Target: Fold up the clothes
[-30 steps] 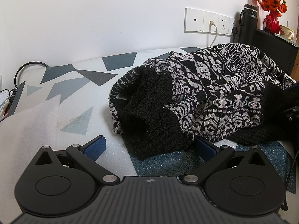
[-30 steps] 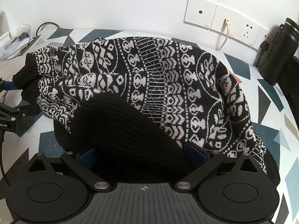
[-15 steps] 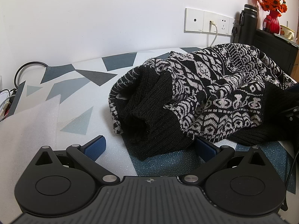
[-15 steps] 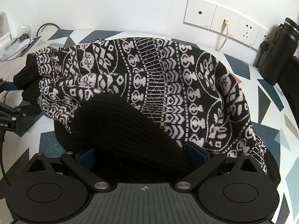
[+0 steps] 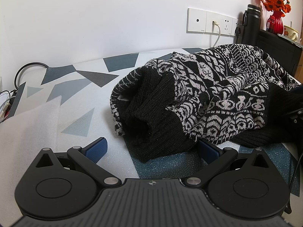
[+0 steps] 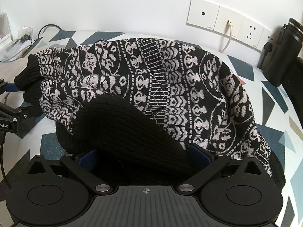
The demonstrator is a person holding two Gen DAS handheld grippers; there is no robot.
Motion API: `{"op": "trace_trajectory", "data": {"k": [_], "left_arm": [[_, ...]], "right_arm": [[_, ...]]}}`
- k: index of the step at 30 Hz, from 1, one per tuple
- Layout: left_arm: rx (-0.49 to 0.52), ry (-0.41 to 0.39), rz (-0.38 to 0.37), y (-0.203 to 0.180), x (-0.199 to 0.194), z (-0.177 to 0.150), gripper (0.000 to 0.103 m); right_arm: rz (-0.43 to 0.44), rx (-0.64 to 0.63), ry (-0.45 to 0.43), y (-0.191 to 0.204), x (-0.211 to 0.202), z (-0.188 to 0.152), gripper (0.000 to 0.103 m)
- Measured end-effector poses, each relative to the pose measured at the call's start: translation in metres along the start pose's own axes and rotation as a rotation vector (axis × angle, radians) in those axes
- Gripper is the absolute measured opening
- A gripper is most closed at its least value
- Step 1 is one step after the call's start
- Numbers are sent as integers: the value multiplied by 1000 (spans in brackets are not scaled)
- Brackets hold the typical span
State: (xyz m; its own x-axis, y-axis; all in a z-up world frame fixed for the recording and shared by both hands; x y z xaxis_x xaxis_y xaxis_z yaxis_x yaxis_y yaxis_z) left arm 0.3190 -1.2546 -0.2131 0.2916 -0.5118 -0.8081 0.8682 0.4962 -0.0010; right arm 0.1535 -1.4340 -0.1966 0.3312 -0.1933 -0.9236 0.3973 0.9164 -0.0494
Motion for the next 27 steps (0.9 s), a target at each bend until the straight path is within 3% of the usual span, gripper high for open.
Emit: {"op": "trace_trajectory", "data": {"k": [6,10,16,19,24,27], "left_arm": [[13,7,-14,1,0,0,103],[79,77,-75,2,-2,2,103],[-18,114,-199,16,-5,8,103],[-34,112,-191,15,-4,8,103],[34,128,-89,4,0,7,103],[73,145,-49,-1,2,6,103]], "right_arm": [[-5,-20,-18,2,-4,0,100],[-14,-79,-85,6,-21,0,99],[-72,-236,-102,23,-22,-2,95],[-103,-270,-94,28,-16,0,90],[-141,-291,-94,30,-12,4,80],[-155,-320,-92,31,-11,5,65]]}}
Point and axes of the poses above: each gripper's, at about its wrist camera, not at the fingertips, and x roughly the way its jaws point, y to its left, z to its top, the point moved 8 cm from there along x, roughly the way its jaws point, and after that the axes turned 14 degrees about y, right-handed, at the moved point
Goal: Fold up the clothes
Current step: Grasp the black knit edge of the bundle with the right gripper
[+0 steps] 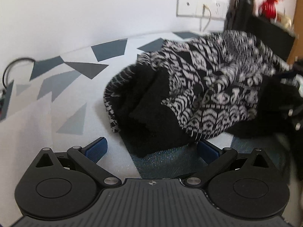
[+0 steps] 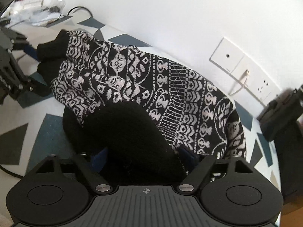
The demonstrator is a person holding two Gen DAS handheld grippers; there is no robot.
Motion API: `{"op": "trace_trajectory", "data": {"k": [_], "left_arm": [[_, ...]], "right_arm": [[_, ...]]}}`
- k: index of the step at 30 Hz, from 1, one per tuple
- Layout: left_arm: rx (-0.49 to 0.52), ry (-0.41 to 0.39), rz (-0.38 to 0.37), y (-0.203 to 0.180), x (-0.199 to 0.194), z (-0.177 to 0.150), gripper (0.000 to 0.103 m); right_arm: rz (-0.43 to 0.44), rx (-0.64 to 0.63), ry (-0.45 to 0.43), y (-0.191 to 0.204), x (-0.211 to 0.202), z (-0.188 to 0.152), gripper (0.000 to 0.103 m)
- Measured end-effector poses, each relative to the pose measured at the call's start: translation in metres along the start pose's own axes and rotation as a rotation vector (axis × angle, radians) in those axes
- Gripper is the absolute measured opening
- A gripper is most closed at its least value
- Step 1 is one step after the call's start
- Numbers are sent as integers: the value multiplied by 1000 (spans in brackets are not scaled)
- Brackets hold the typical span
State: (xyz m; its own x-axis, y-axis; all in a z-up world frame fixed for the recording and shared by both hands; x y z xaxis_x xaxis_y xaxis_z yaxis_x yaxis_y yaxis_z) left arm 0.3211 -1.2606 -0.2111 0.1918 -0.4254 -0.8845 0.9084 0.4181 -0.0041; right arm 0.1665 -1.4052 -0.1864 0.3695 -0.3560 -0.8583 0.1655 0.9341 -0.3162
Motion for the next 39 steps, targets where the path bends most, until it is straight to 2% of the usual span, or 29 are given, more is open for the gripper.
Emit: {"op": "trace_trajectory", "data": {"k": [2,5,8,13,17,19,22,25,28,33,35,37,39], "left_arm": [[-1,-1,-24,3,-1,0,103],[-28,-15,-76,8,-5,-1,103],[-35,-78,-113,12,-19,1,103],[-20,-199,-105,17,-50,15,103],[-50,-259,-111,23,-65,35,103],[-38,-264,-114,22,-66,42,103],[-19,-272,-118,21,-67,53,103],[38,-243,-122,12,-59,52,103],[134,-211,-129,-2,-54,40,103],[277,-143,-73,-13,-43,13,103],[273,-129,-59,-12,-38,8,103],[240,-124,-49,-7,-35,5,103],[186,-125,-38,-2,-32,5,103]], "right_arm": [[9,-3,1,0,-1,0,53],[70,65,-17,-8,-10,0,35],[105,147,-77,-24,-27,3,24],[182,375,-227,-70,-62,10,21],[145,560,-326,-122,-79,11,19],[124,674,-346,-151,-78,7,19],[120,823,-310,-187,-58,-6,19],[116,883,-195,-202,-25,-21,19],[71,831,-103,-196,0,-33,20],[-32,714,-86,-185,2,-35,35],[-75,678,-91,-180,-6,-33,52],[-125,639,-101,-175,-17,-30,61],[-134,596,-134,-172,-30,-26,65]]}}
Point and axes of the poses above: each gripper's, at about its wrist camera, not at the fingertips, and x roughly the way its jaws point, y to its left, z to its top, the point moved 8 cm from there along x, roughly the way its jaws point, and after that the axes turned 14 degrees about y, right-handed, at the moved point
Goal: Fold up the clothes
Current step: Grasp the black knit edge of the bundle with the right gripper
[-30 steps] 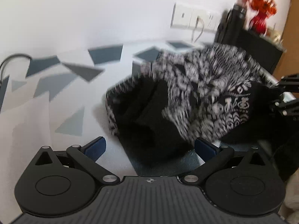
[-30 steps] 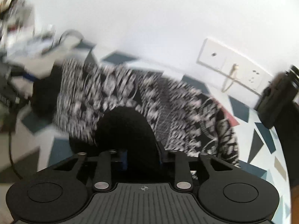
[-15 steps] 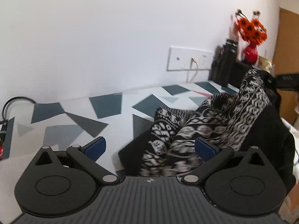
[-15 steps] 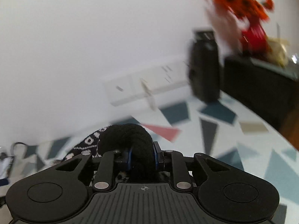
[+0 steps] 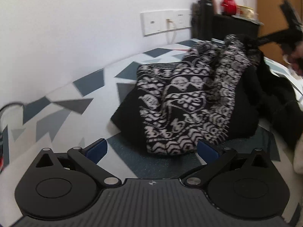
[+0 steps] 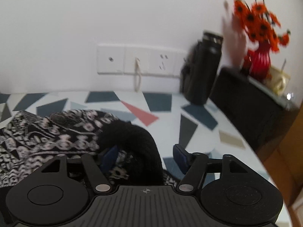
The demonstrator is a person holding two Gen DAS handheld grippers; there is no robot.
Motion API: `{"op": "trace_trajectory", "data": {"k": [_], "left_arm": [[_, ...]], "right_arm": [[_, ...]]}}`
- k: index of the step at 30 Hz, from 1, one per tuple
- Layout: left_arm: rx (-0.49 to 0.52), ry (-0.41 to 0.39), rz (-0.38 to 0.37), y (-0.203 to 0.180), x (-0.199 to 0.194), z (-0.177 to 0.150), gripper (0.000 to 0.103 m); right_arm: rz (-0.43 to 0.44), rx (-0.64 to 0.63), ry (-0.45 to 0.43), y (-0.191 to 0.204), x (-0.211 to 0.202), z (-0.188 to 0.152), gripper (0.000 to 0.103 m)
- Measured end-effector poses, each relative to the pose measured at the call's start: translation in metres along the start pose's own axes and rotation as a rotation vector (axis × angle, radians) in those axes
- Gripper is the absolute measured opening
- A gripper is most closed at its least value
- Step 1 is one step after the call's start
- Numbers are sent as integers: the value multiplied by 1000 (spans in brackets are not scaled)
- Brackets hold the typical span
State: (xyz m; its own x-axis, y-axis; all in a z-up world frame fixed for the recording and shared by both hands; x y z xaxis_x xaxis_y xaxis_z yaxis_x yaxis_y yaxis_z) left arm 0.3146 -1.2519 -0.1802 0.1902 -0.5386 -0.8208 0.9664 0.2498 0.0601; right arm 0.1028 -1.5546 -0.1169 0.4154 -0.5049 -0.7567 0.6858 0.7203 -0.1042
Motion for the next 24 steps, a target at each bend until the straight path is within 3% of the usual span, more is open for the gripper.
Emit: {"op": "trace_trajectory", "data": {"k": [6,8,11,16,20,21,22,23,24], "left_arm": [[-83,-3,16,7,5,-3,103],[-88,-4,19,6,5,-6,103],[-98,1,17,4,7,-10,103],[-128,1,14,2,7,-14,103],[-139,9,12,-1,9,-15,103],[-136,11,11,-2,10,-15,103],[-132,13,10,-3,10,-16,103],[-129,16,8,-4,11,-16,103],[-119,16,9,-5,11,-16,103]], "right_arm": [[72,-218,-82,27,-36,3,65],[31,-322,-63,40,-33,-6,66],[-95,-466,-29,56,-19,-24,66],[-133,-640,-56,91,-10,-43,77],[-152,-719,-116,116,-5,-40,75],[-145,-716,-136,120,-6,-37,73],[-135,-711,-155,125,-8,-33,61],[-99,-691,-168,127,-11,-29,35],[-53,-654,-165,126,-14,-23,21]]}}
Point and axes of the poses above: each gripper's, at about its wrist camera, not at the fingertips, and x roughly the way its jaws point, y to its left, z to its top, the point moved 8 cm from there along x, roughly the way its jaws point, and after that the axes turned 14 degrees about y, right-handed, at the moved point
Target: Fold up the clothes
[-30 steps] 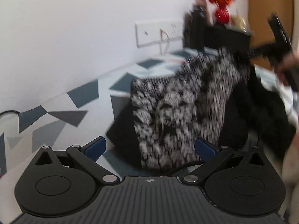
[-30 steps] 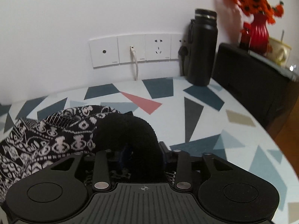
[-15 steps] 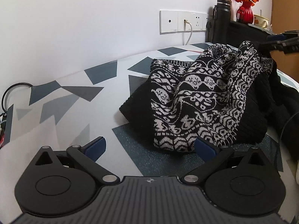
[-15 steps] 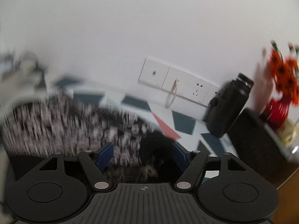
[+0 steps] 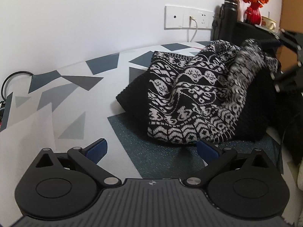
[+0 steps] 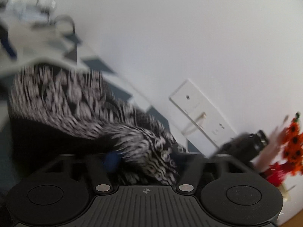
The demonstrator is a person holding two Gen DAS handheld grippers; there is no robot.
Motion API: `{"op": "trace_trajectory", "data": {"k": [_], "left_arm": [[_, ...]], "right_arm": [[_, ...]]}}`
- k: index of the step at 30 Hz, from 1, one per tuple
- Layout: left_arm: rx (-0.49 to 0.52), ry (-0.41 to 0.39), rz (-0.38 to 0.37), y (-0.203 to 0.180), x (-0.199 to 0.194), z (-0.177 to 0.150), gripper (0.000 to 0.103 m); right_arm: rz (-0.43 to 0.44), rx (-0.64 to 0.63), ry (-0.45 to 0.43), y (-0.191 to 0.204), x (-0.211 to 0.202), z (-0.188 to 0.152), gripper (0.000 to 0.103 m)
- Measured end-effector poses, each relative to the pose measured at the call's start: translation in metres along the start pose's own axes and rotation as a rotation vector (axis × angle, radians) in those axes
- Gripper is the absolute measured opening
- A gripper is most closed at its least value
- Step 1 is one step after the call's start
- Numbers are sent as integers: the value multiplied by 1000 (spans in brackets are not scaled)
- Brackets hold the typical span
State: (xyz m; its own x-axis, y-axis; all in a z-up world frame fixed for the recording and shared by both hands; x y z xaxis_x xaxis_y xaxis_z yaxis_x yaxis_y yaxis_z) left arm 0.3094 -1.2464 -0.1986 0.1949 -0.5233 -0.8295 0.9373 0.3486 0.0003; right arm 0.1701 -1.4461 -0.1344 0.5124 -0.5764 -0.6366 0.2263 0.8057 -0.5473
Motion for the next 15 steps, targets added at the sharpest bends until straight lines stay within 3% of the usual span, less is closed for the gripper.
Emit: {"op": "trace_trajectory", "data": {"k": [1,7,15], "left_arm": [[18,-1,4,-1,0,0,103],[111,5,56,-5,4,7,103],[122,-18,80,-11,24,25,103]], "right_arm": [[37,42,-10,-5,-1,4,15],[73,311,-46,-64,-2,11,14],[111,455,57,-88,17,-24,14]]}}
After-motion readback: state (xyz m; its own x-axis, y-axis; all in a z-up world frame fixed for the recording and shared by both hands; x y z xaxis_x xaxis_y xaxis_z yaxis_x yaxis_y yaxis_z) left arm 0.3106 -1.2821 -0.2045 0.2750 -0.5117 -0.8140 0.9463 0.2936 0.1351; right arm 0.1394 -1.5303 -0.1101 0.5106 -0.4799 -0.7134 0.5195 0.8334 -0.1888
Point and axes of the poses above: each gripper's, at about its wrist camera, not at the fingertips, and x roughly the way its jaws point, y to its left, z to its top, the point moved 8 cm from there along x, roughly the way its jaws point, and after that the axes turned 14 degrees about y, right-handed, at the moved point
